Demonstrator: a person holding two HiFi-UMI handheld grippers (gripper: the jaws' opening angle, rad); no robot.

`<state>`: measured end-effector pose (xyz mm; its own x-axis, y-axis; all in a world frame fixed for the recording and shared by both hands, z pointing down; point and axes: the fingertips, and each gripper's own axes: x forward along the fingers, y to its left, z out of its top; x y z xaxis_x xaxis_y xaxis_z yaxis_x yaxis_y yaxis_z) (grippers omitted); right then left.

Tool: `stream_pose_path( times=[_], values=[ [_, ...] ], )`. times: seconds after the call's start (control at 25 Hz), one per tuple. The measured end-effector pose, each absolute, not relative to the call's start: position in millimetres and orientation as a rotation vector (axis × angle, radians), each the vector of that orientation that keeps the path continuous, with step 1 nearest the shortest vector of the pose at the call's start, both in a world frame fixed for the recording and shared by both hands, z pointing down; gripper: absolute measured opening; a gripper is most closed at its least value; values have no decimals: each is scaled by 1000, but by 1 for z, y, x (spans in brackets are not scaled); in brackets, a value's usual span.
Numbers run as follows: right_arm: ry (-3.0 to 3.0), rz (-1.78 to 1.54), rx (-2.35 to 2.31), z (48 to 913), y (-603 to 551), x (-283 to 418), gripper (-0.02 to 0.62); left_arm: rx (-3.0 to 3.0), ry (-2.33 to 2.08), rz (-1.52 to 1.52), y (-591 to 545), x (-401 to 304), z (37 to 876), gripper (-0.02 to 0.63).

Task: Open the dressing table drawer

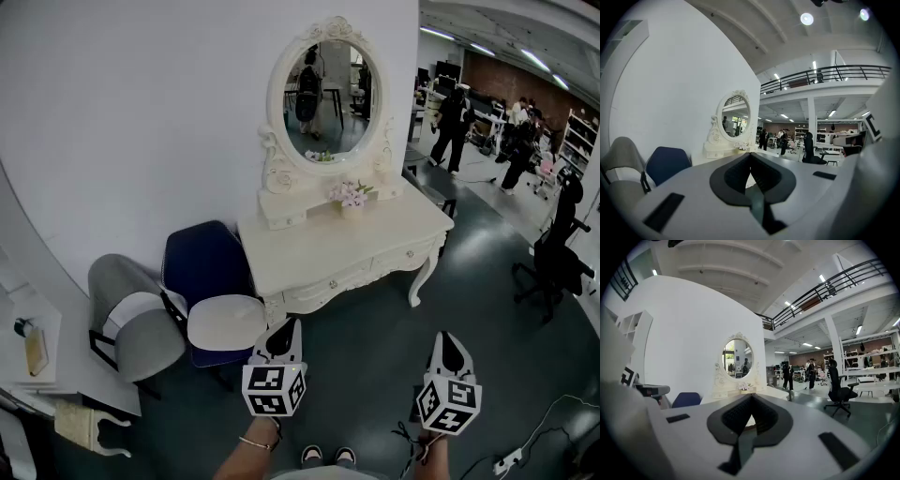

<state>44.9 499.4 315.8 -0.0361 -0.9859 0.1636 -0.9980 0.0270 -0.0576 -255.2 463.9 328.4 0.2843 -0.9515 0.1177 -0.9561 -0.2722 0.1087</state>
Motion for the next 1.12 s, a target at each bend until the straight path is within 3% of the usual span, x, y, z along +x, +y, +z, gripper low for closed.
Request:
stream_pose_path(
  times=[0.84, 1.12],
  values=[
    [-2224, 218, 2118, 316, 500, 54, 8, 2386, -1804, 46, 467, -244, 326, 18],
    [-2220, 216, 2126, 316, 502, 59, 41, 2385, -1799, 51, 468, -240, 327, 18]
  ],
)
